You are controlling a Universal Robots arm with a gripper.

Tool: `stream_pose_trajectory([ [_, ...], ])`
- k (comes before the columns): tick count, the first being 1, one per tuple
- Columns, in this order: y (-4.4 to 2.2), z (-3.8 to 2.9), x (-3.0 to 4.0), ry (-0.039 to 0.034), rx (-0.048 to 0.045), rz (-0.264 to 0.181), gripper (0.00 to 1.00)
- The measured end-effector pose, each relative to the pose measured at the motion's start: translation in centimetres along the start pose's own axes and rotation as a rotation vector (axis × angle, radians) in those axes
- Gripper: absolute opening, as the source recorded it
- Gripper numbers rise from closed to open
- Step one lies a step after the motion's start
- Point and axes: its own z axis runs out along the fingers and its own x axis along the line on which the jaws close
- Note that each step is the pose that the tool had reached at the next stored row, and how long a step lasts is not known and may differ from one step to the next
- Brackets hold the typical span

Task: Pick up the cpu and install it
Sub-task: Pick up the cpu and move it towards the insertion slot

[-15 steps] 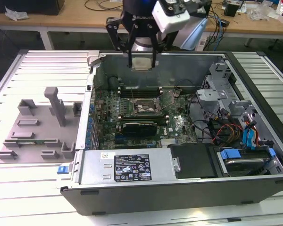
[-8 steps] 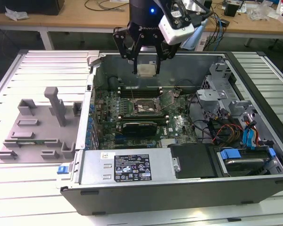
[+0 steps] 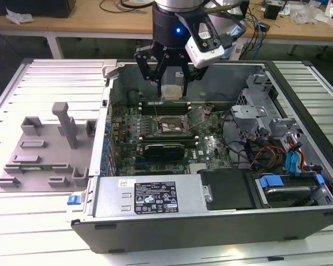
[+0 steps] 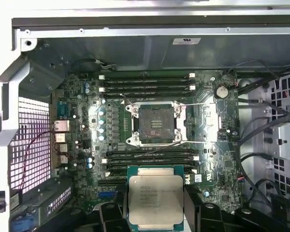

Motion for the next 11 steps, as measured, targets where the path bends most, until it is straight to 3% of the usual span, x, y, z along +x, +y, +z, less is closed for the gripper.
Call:
stream_pose_trajectory([
  [3, -0.03, 1.22, -0.03, 0.0001, 0.0001, -0.001, 0.55],
  [5, -0.04, 1.58, -0.03, 0.0, -0.0001, -0.002, 0.55],
  [8, -0.07, 3.2, -0.01, 0.0, -0.0001, -0.002, 0.55],
  [11, 0.03, 4.31, -0.16, 0.0001, 0.0, -0.003, 0.55],
])
